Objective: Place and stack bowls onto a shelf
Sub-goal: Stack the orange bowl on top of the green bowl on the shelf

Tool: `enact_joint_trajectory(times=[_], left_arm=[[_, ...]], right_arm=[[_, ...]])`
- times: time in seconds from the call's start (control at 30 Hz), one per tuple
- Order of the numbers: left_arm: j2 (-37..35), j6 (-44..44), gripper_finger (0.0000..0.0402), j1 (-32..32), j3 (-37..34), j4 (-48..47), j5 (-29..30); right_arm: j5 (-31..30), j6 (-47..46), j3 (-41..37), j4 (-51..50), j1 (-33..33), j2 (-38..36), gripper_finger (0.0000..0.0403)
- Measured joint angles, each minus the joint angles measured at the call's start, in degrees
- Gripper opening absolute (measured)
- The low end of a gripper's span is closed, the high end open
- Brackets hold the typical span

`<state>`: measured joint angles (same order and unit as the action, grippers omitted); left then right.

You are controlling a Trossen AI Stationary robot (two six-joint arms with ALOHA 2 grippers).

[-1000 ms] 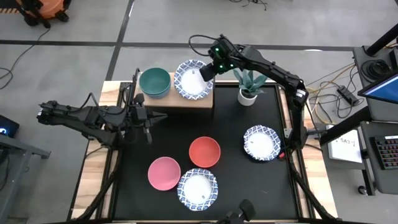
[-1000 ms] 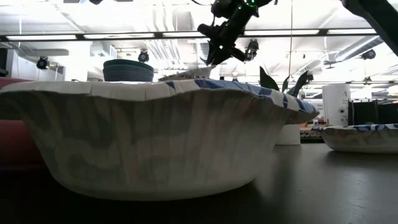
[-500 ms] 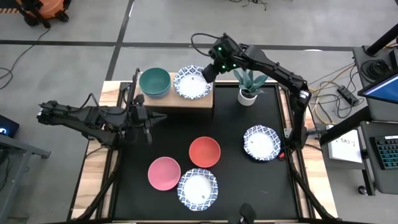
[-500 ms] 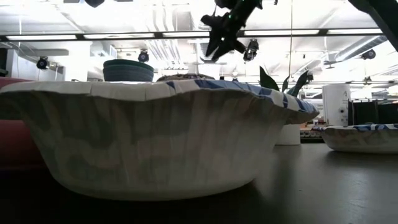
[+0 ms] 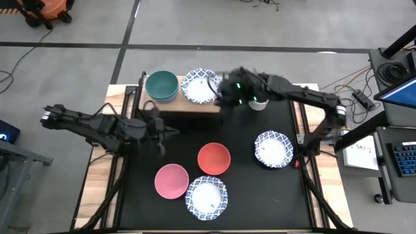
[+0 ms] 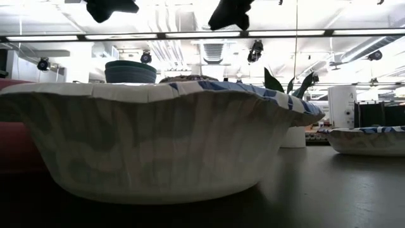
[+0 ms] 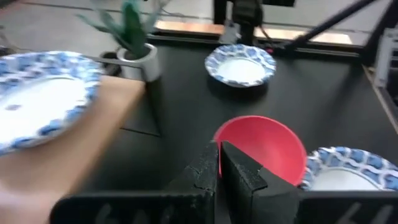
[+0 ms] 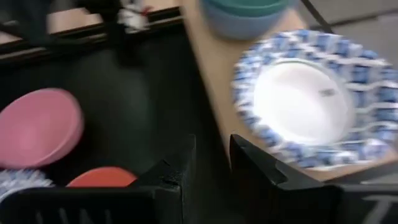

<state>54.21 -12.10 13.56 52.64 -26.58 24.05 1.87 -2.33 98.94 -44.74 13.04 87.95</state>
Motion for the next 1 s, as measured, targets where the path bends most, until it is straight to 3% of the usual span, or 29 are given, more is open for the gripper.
enact_joint_trajectory(times=[0.2,0.53,0.73,1.0], left_arm=[[6.8,0.8,0.0000,0.7,0.0,5.4,-8.6],[16.5,1.9,0.0008,1.1,0.1,10.0,-10.0],[22.1,4.0,0.0060,1.1,0.1,15.2,-13.2],[28.9,8.2,0.0133,1.1,0.3,20.6,-12.9]], right_arm=[[-0.4,-0.2,-16.7,11.1,-8.2,-9.2,0.0071],[-0.4,-0.6,-39.0,28.6,-17.1,-20.8,0.0064],[-0.4,-0.6,-48.9,40.8,-18.5,-25.5,0.0063],[-0.4,-1.4,-54.8,47.4,-18.5,-28.9,0.0065]])
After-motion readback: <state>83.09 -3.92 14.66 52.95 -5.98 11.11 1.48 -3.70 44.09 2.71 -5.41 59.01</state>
